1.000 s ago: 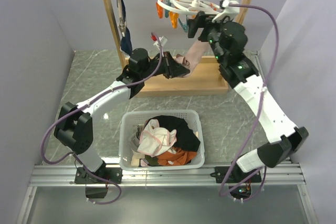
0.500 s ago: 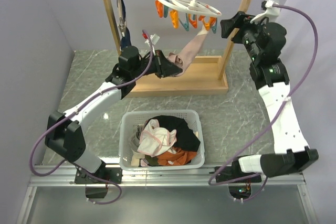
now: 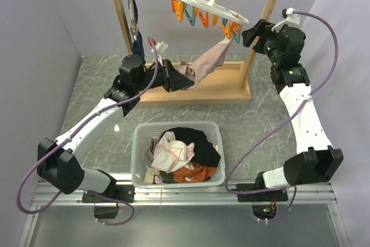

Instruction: Remove the underwear clipped to the hanger

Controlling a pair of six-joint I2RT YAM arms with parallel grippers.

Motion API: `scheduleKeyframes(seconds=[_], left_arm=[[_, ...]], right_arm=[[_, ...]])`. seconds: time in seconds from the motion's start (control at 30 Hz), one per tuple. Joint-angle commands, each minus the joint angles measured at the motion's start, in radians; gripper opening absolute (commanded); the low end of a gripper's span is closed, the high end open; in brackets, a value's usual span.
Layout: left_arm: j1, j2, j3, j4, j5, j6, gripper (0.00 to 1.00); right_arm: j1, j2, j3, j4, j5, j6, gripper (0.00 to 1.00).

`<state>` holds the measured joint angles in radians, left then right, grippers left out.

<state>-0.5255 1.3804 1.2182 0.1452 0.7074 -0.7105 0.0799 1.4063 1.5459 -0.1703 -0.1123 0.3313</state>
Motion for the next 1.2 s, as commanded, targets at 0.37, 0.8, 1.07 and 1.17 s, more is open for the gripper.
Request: scheduleKeyframes(seconds=[0.37,0.8,1.07,1.17], left_arm=[[0.038,0.006,-0.055,0.18,0.112,-0.136,0.01],[-0.007,0.164,-0.033,0.465,0.201,-0.319,0.01],[-0.028,0.207,0.01,0.518,0.19,-0.362,0.01],[-0.041,0.207,0.033,0.469,0.185,-0.333,0.01]], right_arm=[[-0.075,0.046,-0.003,0.177,-0.599,0.16,0.8],[-0.071,0.003,-0.014,0.071,-0.63,0.101,0.8],[-0.066,-0.093,-0.109,0.046,-0.576,0.037,0.79],[-0.058,-0.118,-0.132,0.083,-0.638,0.042,0.78]])
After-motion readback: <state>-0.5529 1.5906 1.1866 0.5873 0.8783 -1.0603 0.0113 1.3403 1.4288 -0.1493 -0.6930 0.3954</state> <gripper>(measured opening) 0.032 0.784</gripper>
